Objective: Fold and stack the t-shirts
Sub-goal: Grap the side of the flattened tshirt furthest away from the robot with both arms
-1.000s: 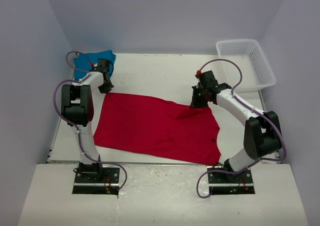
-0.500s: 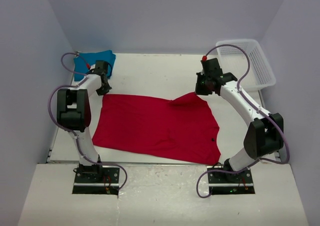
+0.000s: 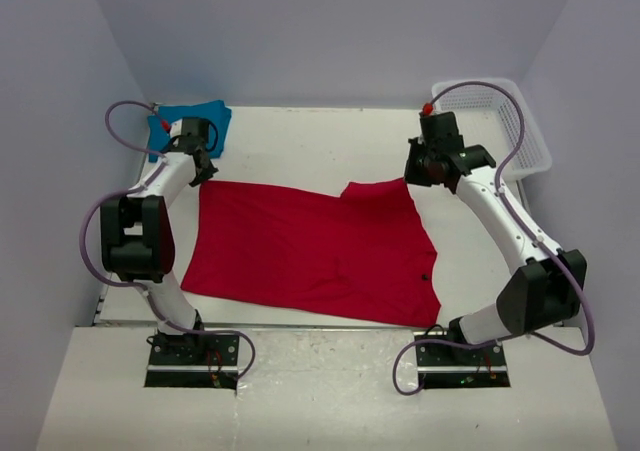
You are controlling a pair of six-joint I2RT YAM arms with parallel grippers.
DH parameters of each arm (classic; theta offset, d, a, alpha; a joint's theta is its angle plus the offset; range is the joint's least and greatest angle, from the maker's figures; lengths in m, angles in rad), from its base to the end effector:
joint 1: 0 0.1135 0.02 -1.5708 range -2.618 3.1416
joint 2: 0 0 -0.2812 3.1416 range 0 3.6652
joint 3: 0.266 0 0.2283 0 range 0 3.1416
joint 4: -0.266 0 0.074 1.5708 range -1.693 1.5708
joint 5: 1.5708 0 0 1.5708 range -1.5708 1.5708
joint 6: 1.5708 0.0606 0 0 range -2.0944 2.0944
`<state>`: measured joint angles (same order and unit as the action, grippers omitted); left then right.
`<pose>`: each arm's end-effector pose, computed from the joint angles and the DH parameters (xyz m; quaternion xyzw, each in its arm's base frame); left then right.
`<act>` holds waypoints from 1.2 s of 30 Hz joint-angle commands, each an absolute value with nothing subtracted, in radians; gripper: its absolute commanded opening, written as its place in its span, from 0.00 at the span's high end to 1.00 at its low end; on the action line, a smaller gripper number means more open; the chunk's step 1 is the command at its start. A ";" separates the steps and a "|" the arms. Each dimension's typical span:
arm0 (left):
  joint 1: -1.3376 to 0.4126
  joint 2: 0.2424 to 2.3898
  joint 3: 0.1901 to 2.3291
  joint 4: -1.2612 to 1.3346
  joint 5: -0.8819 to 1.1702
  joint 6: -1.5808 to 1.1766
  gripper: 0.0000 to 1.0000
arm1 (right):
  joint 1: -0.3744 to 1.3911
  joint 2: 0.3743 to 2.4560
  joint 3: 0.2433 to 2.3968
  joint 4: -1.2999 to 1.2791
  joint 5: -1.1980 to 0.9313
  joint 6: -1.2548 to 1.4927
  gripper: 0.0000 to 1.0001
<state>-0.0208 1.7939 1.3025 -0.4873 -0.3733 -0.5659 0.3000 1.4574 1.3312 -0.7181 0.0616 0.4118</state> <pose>0.3779 0.0142 0.2285 -0.3051 0.8906 0.0870 0.3258 0.2911 0.0862 0.3242 0.0631 0.9322 0.0968 0.3429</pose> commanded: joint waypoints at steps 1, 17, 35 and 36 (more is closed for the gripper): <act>-0.021 1.772 1.319 -0.459 -0.393 -0.569 1.00 | 0.270 1.508 1.431 -0.719 0.064 0.387 1.00; -0.020 1.940 1.482 -0.509 -0.411 -0.549 1.00 | 0.210 1.788 1.750 -0.761 0.009 0.342 1.00; -0.020 1.968 1.477 -0.497 -0.423 -0.545 1.00 | 0.193 1.907 1.905 -0.825 -0.037 0.313 1.00; -0.020 1.961 1.471 -0.497 -0.423 -0.545 1.00 | 0.193 1.898 1.878 -0.822 -0.038 0.319 1.00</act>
